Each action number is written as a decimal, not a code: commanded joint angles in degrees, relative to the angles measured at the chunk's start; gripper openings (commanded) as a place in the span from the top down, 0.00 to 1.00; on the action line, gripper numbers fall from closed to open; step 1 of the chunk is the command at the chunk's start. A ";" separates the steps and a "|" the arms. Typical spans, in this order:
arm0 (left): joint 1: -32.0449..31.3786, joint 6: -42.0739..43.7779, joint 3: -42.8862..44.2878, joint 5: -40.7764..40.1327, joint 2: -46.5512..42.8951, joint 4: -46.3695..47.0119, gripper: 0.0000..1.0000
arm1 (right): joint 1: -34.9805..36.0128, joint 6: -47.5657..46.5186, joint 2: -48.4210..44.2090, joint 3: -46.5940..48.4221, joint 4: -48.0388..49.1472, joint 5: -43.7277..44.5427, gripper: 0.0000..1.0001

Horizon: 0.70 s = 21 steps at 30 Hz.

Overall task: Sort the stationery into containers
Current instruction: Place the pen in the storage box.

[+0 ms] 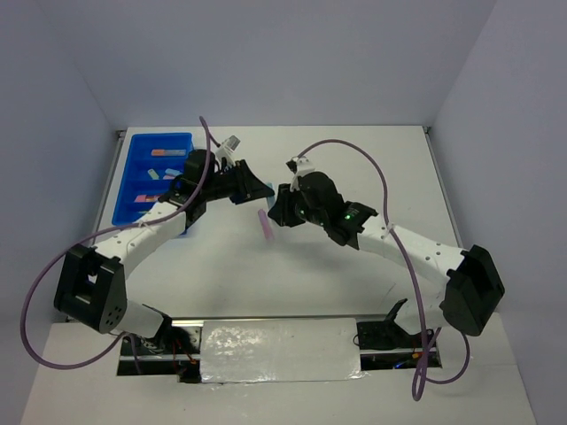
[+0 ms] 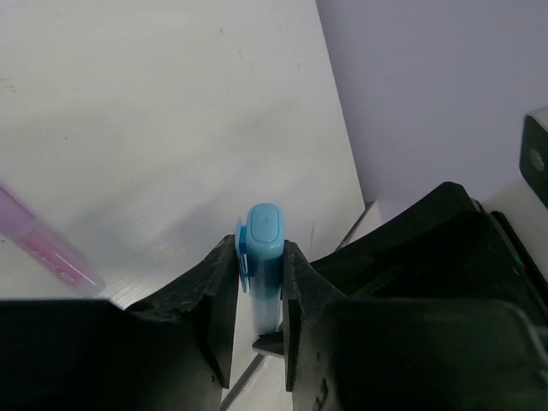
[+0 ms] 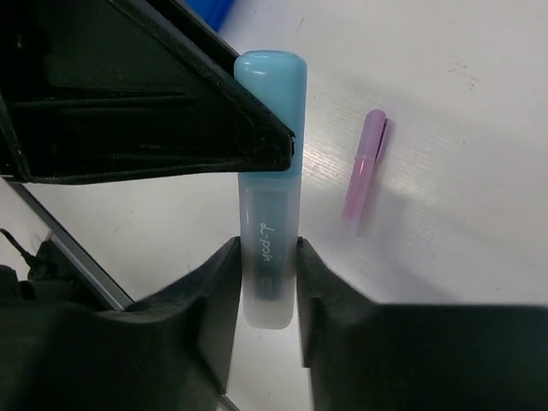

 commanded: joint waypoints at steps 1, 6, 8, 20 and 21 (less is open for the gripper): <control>0.61 3.18 6.28 -4.25 1.08 -5.87 1.00 | -1.86 -0.60 -0.14 3.27 3.70 -1.37 0.56; 18.21 -1.79 9.48 -23.23 1.51 -18.19 1.00 | -8.72 3.43 -7.51 -4.72 2.39 1.86 0.33; 24.67 -8.38 8.25 -25.01 2.57 -17.24 1.00 | -10.48 3.88 -8.93 -5.87 0.37 4.33 0.31; 40.42 -26.94 22.11 -29.15 27.16 1.22 0.97 | -10.93 1.69 -8.50 -9.21 0.19 -3.04 0.31; 40.69 -27.91 23.35 -29.41 28.14 2.18 0.94 | -10.93 1.60 -7.80 -9.30 0.10 -3.91 0.31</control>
